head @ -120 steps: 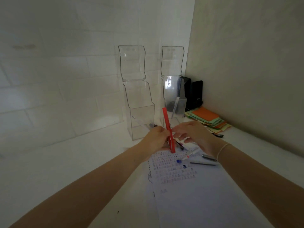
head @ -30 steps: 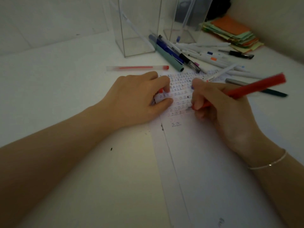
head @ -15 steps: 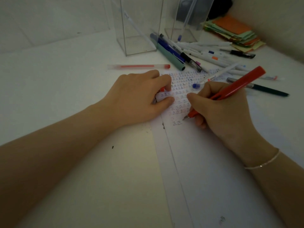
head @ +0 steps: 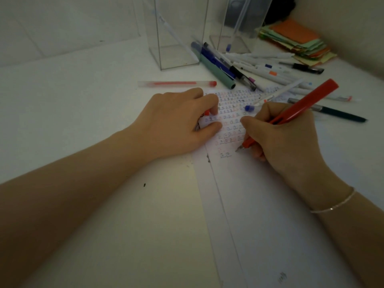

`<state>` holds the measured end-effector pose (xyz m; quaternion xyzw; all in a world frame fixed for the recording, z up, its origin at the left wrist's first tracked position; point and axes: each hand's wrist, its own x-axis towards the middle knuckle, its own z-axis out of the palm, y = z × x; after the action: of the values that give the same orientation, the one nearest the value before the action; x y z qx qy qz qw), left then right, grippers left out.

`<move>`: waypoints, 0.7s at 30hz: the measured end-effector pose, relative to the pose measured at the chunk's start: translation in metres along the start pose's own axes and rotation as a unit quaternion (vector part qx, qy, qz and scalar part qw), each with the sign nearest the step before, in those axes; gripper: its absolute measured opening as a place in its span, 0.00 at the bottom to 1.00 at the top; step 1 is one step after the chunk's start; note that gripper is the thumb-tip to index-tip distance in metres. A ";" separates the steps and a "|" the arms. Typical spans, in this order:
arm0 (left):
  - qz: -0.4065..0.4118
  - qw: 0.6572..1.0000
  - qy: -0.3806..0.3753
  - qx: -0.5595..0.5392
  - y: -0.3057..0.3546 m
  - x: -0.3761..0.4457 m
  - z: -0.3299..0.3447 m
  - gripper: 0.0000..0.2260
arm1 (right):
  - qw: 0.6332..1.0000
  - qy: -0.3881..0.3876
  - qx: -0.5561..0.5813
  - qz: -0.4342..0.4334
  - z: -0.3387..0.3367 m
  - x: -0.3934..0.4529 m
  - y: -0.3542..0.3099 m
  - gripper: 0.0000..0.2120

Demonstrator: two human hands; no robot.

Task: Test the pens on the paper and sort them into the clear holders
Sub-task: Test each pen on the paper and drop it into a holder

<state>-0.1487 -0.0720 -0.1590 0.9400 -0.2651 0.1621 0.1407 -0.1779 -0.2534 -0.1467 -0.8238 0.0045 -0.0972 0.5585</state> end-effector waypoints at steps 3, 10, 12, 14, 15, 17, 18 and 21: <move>-0.001 1.000 0.002 0.000 0.000 0.000 0.001 0.16 | 1.000 -0.012 0.008 -0.001 -0.001 -0.001 0.000 0.12; 0.002 1.000 -0.002 -0.002 0.000 -0.001 0.001 0.16 | 1.000 -0.010 0.010 -0.009 0.000 -0.001 -0.001 0.12; 0.009 1.000 0.006 -0.017 0.001 -0.001 0.000 0.16 | 1.000 0.009 0.016 -0.010 -0.001 0.001 0.001 0.13; 0.020 0.999 0.014 -0.037 0.002 -0.002 -0.002 0.17 | 0.996 0.017 0.089 0.003 -0.004 0.003 0.002 0.15; 0.024 0.998 0.011 -0.049 0.003 -0.002 -0.003 0.16 | 0.989 0.014 0.147 0.015 -0.007 0.004 0.001 0.13; 0.032 0.997 0.004 -0.066 0.003 -0.002 -0.004 0.14 | 0.963 -0.006 0.268 0.042 -0.011 0.005 -0.002 0.08; 0.035 0.997 0.002 -0.070 0.003 -0.002 -0.004 0.14 | 0.946 -0.021 0.318 0.054 -0.012 0.006 -0.003 0.05; 0.043 0.997 -0.001 -0.071 0.001 -0.001 -0.003 0.14 | 0.910 -0.060 0.401 0.086 -0.011 0.006 -0.004 0.09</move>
<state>-0.1509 -0.0717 -0.1561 0.9154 -0.3164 0.1481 0.2002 -0.1745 -0.2624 -0.1380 -0.5314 0.0025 0.0077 0.8471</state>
